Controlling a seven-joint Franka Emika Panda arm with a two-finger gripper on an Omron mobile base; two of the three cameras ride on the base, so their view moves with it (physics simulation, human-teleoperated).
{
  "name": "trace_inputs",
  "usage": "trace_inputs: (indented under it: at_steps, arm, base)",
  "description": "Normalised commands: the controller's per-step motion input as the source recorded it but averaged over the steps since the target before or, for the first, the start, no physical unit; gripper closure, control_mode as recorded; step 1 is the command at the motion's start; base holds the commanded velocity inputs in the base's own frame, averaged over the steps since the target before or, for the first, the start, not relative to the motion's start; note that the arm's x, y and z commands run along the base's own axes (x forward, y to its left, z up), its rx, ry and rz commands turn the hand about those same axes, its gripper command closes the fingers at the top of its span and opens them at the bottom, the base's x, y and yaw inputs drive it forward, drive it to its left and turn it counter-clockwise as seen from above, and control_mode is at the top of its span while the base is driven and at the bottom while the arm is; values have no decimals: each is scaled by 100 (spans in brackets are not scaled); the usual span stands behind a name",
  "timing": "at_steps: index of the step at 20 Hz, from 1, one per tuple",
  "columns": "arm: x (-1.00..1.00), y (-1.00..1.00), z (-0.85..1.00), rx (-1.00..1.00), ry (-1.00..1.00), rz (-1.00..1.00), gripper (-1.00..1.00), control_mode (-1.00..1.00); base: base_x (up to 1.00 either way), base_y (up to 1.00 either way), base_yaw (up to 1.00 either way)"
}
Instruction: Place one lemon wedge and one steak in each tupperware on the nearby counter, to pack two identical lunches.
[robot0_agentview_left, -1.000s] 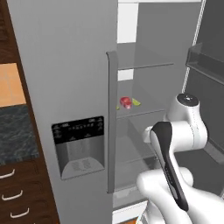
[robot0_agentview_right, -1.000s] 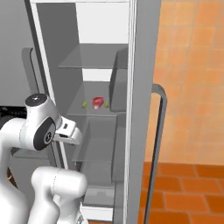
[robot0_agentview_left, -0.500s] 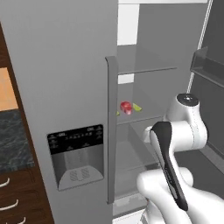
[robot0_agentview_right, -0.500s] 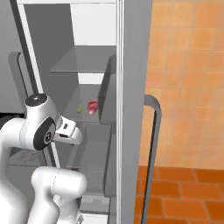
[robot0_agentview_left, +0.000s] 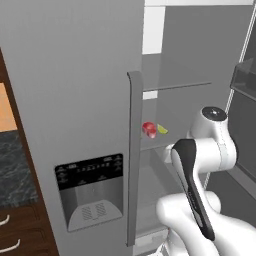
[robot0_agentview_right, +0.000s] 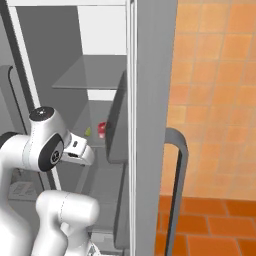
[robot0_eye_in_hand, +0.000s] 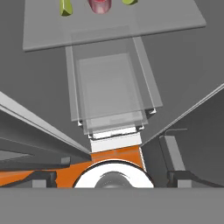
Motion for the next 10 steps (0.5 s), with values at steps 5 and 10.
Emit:
trace_inputs:
  at_steps: [5,10]
  arm:
    - [0,0,0,0,0,0,-100,100]
    - [0,0,0,0,0,0,-100,100]
  base:
    - [8,-43,0]
    - [10,-32,0]
